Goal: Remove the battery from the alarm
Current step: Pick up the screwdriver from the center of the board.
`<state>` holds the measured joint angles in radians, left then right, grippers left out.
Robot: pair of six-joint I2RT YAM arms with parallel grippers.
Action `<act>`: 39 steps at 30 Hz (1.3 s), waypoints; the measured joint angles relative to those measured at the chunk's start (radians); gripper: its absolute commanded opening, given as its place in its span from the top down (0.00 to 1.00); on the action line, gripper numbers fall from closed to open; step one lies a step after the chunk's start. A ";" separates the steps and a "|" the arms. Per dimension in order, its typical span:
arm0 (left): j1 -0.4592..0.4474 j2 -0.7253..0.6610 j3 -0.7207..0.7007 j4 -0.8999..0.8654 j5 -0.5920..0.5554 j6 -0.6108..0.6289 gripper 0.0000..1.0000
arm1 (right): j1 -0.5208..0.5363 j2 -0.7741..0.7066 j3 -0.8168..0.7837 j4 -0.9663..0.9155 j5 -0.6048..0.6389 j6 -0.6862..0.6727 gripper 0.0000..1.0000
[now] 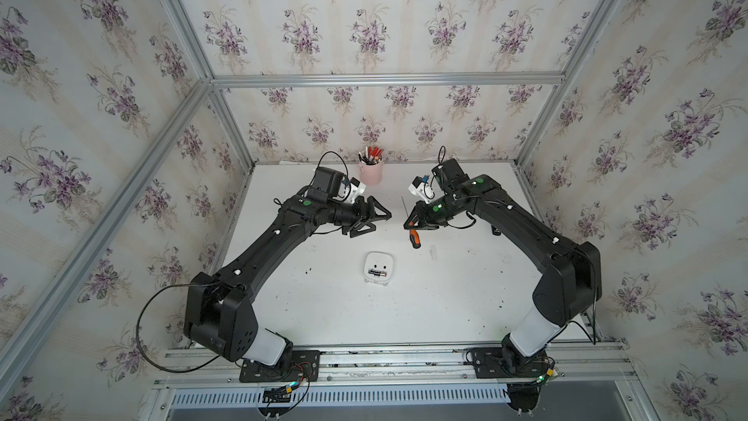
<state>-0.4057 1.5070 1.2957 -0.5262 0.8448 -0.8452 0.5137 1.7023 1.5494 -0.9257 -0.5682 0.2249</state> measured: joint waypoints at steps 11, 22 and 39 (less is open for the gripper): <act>-0.026 0.036 0.001 0.001 -0.090 -0.056 0.33 | 0.131 0.027 0.055 -0.171 0.167 -0.043 1.00; -0.067 0.092 -0.009 0.051 -0.146 -0.087 0.50 | 0.165 0.051 0.058 -0.171 0.160 -0.015 1.00; -0.099 0.168 0.016 0.090 -0.217 -0.116 0.73 | 0.175 0.049 0.037 -0.164 0.140 0.012 1.00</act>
<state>-0.5049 1.6749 1.3117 -0.4362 0.6277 -0.9615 0.6884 1.7512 1.5864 -1.0893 -0.4278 0.2367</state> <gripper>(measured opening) 0.319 0.208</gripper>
